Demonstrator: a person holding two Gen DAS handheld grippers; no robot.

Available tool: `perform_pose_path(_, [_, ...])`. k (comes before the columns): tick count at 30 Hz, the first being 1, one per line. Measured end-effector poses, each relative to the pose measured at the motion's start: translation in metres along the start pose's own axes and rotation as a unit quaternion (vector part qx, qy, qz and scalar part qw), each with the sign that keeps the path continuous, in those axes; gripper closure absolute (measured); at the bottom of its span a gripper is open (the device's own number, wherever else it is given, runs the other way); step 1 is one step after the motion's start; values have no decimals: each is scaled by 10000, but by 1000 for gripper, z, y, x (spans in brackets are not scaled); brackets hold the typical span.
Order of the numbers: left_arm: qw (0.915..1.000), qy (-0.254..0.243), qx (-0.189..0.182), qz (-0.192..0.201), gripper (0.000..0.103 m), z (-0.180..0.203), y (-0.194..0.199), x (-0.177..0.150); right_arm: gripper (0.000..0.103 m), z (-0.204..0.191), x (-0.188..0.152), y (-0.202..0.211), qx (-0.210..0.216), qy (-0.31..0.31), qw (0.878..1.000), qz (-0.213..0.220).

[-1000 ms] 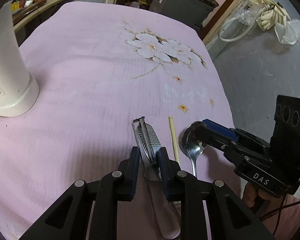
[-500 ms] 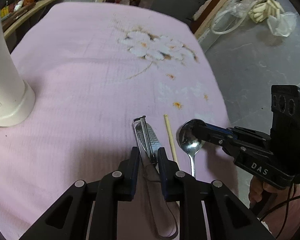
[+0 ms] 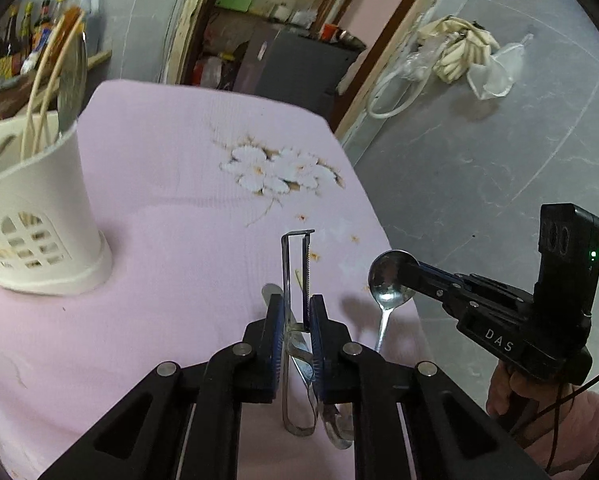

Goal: Organize utensils
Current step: 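Lift the fork in the left tool over the holder while the right tool carries the spoon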

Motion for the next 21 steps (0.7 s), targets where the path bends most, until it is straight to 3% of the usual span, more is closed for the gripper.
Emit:
perform_pose_path(9, [9993,-152,-170,308,91,-12,29,15,100,-25,17,20,-298,-83,9978,579])
perform_pose_path(15, [9975,-110,-141,690,91,-32,62,35,100,-56,49,34,-438,70,9931,1084])
perform_pose_path(21, [9944,85,-123,1048,91,-64,98,65,100,-106,95,39,-313,396,9855,1622])
Point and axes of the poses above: each gripper's, at about its wrist camera, not at the fingertips, and y roughly against the way its jaws point, z to its right, x to its top, the point moved 10 cm from there along -y, roughly the way its jaws point, and after that the axes turned 11 degrees about x, right-handed, at the moved point
